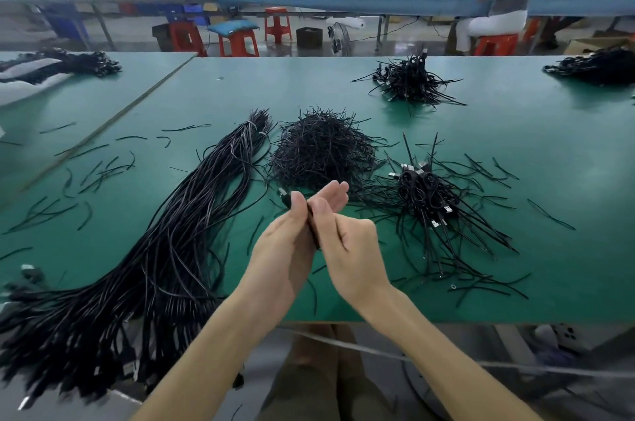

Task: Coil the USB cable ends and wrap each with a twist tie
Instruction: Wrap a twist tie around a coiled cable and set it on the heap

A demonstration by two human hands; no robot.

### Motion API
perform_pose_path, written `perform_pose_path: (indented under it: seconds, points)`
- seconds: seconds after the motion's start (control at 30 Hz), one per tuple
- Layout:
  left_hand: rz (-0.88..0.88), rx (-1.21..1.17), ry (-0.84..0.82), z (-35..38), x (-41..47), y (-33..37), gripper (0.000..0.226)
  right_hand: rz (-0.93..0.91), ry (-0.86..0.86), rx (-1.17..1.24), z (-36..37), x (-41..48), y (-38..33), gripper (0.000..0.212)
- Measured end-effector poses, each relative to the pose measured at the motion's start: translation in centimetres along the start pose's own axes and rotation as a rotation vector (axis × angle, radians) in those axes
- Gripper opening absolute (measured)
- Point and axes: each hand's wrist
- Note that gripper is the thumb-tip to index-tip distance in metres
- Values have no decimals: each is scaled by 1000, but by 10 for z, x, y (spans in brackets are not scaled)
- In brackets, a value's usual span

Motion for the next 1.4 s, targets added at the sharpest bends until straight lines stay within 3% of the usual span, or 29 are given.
perform_pose_path:
  seconds: [0.3, 0.47, 0.67, 0.83, 1.0, 1.1, 1.2, 1.3, 1.4]
  points:
    - [-23, -612, -10, -3, 0, 16, 56, -112, -115, -173, -2, -15, 23, 57]
    - [-60, -672, -85, -11, -8, 20, 45, -434, -194, -476, -15, -10, 32, 58]
    - [-101, -531, -135, -32, -19, 22, 46, -527, -224, -590, -37, -6, 46, 62]
    - [-99, 162, -139, -33, -27, 21, 54, -446, -170, -634, -44, 5, 49, 55]
    - [-166, 568, -214, -23, -27, 10, 52, -232, -118, -537, -31, 15, 28, 57]
    - [-63, 697, -110, -14, -21, -1, 45, -29, -48, -323, -20, 17, 15, 63]
    - [57, 612, 48, -6, -15, -5, 35, 72, -24, -202, -12, 15, 2, 63]
    - [57, 455, 78, -4, -16, -8, 41, 17, -29, -224, -12, 13, -7, 62]
    - [34, 94, 102, -4, -14, -11, 46, -49, -92, -299, -9, 3, -11, 57]
Point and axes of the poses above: each hand's wrist, its own x-axis towards the middle knuckle, its own z-axis out of the palm, y = z × x, and after that the axes turned 11 degrees about -z, right-handed
